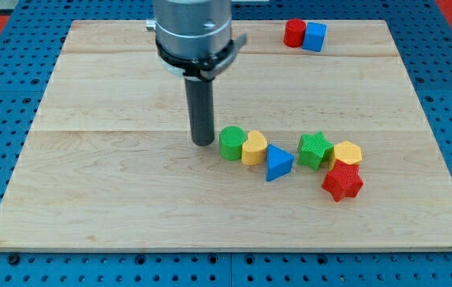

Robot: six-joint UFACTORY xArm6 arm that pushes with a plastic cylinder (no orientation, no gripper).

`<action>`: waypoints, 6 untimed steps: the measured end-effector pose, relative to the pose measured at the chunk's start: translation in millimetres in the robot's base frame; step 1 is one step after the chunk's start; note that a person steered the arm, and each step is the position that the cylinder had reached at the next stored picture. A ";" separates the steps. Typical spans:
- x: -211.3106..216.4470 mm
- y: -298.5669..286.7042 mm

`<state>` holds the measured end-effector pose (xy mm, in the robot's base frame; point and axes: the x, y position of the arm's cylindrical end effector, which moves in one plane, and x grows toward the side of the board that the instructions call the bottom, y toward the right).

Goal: Push the green circle into the yellow heart and move away

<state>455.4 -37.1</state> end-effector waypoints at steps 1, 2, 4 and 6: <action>7.5 49.1; 32.9 73.1; -79.5 61.0; -165.7 280.0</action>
